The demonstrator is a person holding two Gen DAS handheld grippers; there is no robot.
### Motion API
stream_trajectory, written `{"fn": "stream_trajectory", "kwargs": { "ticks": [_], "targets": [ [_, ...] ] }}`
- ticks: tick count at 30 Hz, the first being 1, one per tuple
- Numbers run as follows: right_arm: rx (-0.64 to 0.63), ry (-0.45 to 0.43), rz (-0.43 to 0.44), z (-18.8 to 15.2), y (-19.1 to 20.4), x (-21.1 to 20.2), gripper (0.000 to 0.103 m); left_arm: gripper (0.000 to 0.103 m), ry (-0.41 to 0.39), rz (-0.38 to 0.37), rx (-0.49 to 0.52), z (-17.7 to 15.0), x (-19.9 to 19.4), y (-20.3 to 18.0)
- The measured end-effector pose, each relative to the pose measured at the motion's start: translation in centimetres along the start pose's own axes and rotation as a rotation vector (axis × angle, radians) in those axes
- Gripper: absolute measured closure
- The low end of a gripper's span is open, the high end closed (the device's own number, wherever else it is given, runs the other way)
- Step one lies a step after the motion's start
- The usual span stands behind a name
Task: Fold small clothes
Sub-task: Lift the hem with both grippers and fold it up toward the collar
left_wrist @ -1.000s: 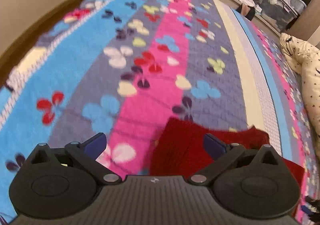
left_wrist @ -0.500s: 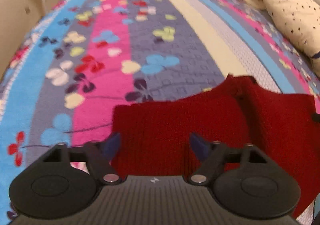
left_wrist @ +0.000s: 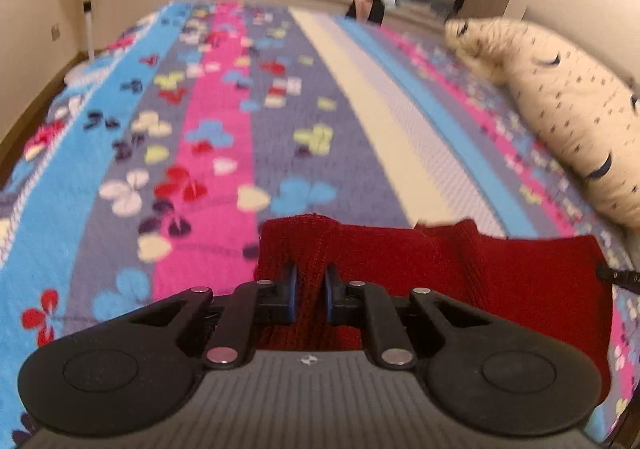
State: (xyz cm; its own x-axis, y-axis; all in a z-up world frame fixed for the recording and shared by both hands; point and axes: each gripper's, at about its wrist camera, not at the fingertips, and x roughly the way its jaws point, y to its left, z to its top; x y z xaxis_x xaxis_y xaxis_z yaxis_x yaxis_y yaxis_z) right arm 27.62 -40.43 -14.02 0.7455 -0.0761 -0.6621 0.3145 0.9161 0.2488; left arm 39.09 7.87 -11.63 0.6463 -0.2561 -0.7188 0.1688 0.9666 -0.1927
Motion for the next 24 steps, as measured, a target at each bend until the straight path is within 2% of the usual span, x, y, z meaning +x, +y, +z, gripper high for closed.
{"fn": "stream_trajectory", "kwargs": {
  "ticks": [1,2,3,5,6,9,11,12,14,15,19,20,24],
  "targets": [
    [0.017,-0.003,-0.018,0.2,-0.5,-0.1,0.096,0.089,-0.005,0.014,-0.005,0.2,0.3,0.2],
    [0.031,0.004,-0.035,0.2,-1.0,0.6,0.096,0.089,-0.003,0.066,-0.01,0.3,1.3,0.6],
    [0.034,0.027,-0.055,0.0,-1.3,1.8,0.096,0.089,0.029,0.105,-0.008,0.2,3.3,1.3],
    [0.018,0.108,-0.103,-0.9,-1.5,5.2,0.096,0.088,0.151,0.139,-0.084,-0.5,7.1,3.1],
    [0.025,0.146,-0.102,-1.3,-1.4,6.4,0.096,0.087,0.173,0.157,-0.091,-1.0,8.2,3.2],
    [0.0,0.117,-0.119,-1.4,-0.5,7.1,0.096,0.075,0.132,0.195,-0.06,-1.6,8.2,2.8],
    [0.006,0.116,-0.104,-1.5,-1.0,7.0,0.094,0.043,0.117,0.222,-0.077,-1.4,7.6,3.4],
    [0.004,0.112,-0.102,-1.5,-1.4,6.8,0.089,0.036,0.106,0.227,-0.092,-1.3,7.1,3.9],
    [0.042,0.114,-0.079,-1.5,-2.4,5.9,0.052,0.015,0.082,0.206,-0.125,-1.3,5.2,4.9],
    [0.078,0.121,-0.062,-1.6,-3.0,5.0,0.047,0.015,0.067,0.187,-0.136,-1.3,3.8,5.1],
    [0.133,0.134,-0.006,-2.9,-4.4,0.5,0.045,0.01,0.066,0.129,-0.134,-3.8,-1.1,4.9],
    [0.127,0.136,-0.001,-3.7,-4.5,-0.8,0.045,0.006,0.083,0.122,-0.127,-5.0,-2.0,4.5],
    [0.102,0.166,0.025,-7.5,-4.1,-5.0,0.041,0.005,0.177,0.124,-0.089,-9.6,-3.1,2.9]
  ]
}}
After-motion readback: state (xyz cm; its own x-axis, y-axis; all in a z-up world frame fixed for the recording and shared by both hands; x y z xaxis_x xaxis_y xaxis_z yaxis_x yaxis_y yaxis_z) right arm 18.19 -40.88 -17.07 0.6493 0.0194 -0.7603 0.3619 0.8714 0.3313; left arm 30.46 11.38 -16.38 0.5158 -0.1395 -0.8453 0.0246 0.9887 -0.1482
